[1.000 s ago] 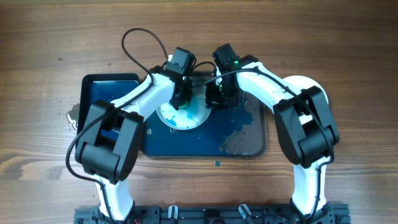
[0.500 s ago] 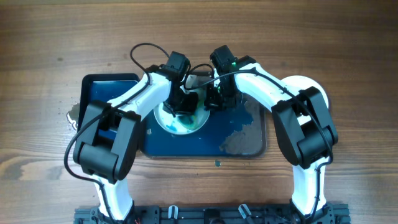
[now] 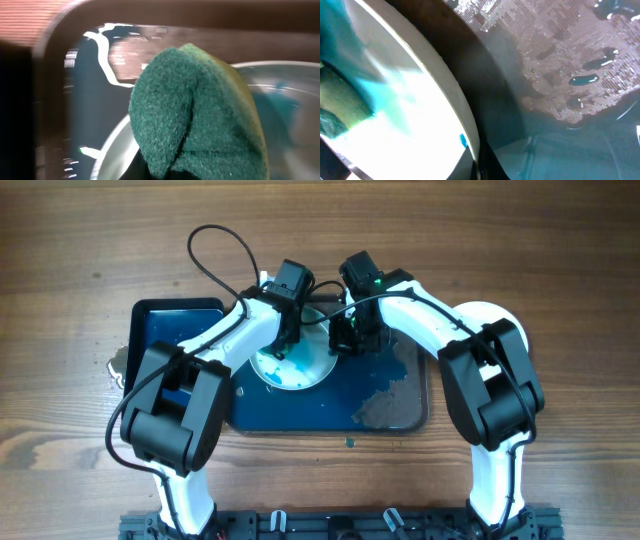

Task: Clean dirty plates on tray and stack at the side
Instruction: 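Scrub the third plate with the sponge in the left gripper, then lift the third plate with the right gripper and carry it right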

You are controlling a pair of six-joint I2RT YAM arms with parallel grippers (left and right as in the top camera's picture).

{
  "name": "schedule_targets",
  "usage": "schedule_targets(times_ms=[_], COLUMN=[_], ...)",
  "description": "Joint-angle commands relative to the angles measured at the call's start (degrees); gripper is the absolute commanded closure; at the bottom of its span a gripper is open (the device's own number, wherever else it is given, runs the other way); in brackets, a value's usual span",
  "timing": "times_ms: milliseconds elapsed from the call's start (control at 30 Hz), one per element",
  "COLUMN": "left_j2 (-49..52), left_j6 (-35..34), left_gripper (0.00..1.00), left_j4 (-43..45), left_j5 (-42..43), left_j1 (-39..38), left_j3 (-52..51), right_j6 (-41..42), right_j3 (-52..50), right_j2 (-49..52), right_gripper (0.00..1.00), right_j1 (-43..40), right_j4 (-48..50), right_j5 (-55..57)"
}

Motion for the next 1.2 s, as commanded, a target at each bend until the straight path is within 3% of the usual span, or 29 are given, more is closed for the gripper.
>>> schedule_targets(times_ms=[0, 200, 367, 667, 1000, 1167], left_j2=[0.00, -1.97, -1.97, -1.95, -1.95, -1.95], left_j6=[-2.67, -2.67, -2.64, -2.64, -2.64, -2.64], left_gripper=[0.96, 0.96, 0.96, 0.96, 0.96, 0.96], left_j4=[-3.50, -18.99, -21.18, -20.06, -20.04, -20.02], left_j5=[-10.08, 8.44, 17.22, 17.51, 17.46, 17.46], left_j1=[0.81, 3.30, 8.44, 10.58, 10.58, 10.58], left_j3=[1.07, 13.88, 14.97, 14.97, 14.97, 14.97], right_j6=[0.15, -1.95, -2.82, -7.26, -7.54, -15.43], right_j3=[-0.72, 0.44, 0.46, 0.46, 0.46, 0.46], right_j2=[-0.11, -2.78, -8.74, -19.98, -24.65, -24.65], right_gripper=[0.96, 0.96, 0.96, 0.96, 0.96, 0.96], right_j1=[-0.09, -0.09, -0.07, 1.95, 16.90, 22.86], right_j4=[0.02, -0.90, -4.81, -9.92, -11.93, -12.07], right_j5=[0.52, 2.45, 15.76, 41.05, 70.60, 81.57])
